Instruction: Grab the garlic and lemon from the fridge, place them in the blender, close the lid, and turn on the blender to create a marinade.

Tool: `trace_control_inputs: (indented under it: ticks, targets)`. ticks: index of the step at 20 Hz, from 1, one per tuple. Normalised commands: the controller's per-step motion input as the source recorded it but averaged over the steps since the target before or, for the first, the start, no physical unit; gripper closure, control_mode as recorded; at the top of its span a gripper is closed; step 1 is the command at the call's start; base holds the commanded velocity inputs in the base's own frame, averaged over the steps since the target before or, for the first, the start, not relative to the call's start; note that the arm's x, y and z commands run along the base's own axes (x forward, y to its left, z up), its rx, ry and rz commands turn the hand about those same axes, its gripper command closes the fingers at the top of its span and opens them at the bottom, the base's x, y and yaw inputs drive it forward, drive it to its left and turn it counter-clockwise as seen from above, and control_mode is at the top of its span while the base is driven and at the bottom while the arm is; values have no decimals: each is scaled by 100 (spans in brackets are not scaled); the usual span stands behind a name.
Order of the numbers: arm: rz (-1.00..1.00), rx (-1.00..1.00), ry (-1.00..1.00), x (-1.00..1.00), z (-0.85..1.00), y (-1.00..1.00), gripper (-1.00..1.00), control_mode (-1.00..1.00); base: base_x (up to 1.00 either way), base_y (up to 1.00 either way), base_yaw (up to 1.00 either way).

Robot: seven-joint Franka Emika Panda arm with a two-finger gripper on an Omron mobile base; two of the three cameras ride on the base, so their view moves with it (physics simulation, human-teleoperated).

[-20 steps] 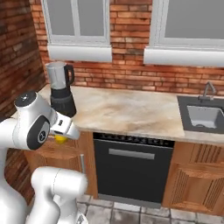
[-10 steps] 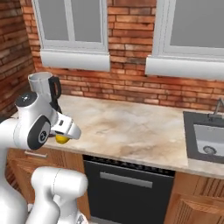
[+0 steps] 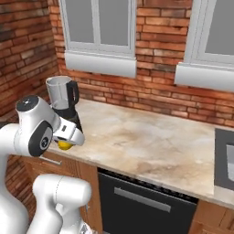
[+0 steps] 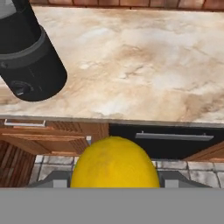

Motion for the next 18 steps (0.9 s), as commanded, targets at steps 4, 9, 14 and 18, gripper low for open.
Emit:
trace_control_inputs:
  ticks: [4,9,14,18]
  targets:
    - [0,0,0,0,0,0,100,100,50,-28,34]
    - [0,0,0,0,0,0,100,100,34,-32,33]
    - [0,0,0,0,0,0,100,100,0,-29,19]
    - [0,0,0,0,0,0,100,100,0,-18,8]
